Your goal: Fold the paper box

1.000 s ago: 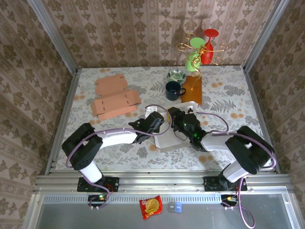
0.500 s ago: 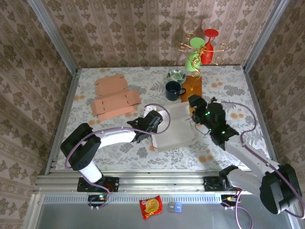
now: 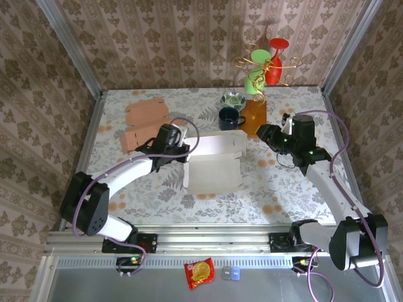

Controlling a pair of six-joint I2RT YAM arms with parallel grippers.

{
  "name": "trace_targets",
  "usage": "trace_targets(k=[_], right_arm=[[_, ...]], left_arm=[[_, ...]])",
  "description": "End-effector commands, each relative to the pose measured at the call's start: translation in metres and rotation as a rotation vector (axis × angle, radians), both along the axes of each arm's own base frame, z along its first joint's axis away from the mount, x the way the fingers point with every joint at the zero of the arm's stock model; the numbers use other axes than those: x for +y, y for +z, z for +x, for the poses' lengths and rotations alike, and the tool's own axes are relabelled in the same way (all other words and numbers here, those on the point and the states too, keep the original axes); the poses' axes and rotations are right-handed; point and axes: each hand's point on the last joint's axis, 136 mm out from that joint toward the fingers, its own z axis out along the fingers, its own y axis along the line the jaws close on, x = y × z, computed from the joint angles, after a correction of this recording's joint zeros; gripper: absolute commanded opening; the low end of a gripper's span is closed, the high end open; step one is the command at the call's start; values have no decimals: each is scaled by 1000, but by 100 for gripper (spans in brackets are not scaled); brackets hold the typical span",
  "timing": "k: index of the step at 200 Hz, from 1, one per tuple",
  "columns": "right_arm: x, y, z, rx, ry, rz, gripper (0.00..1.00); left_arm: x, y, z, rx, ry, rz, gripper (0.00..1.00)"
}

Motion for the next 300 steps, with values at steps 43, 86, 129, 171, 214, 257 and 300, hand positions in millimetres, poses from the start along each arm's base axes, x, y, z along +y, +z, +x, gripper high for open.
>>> trace_targets(k=[43,86,129,171,214,257,300], right_arm=[[35,22,-6,-162,334,-8,34],[32,1,-13,-101,290,-5,41],[28,-3,-21,-112,200,86,44],[41,27,-16,-184,309,100,45],[53,48,-14,-229,421,88,44],[64,42,-13,-210,484,40,43],[68,40,-9,-217,502,35,44]], left_arm=[[-4,26,-7,172,-245,-315,0],[-4,23,0,235,-232,-368,0],[-6,25,4,247,-220,-401,0],[-12,23,2,301,-248,-436,0],[-16,22,4,322,-256,-453,0],[-17,22,4,329,-265,-461,0],[-18,21,3,342,-269,-464,0]])
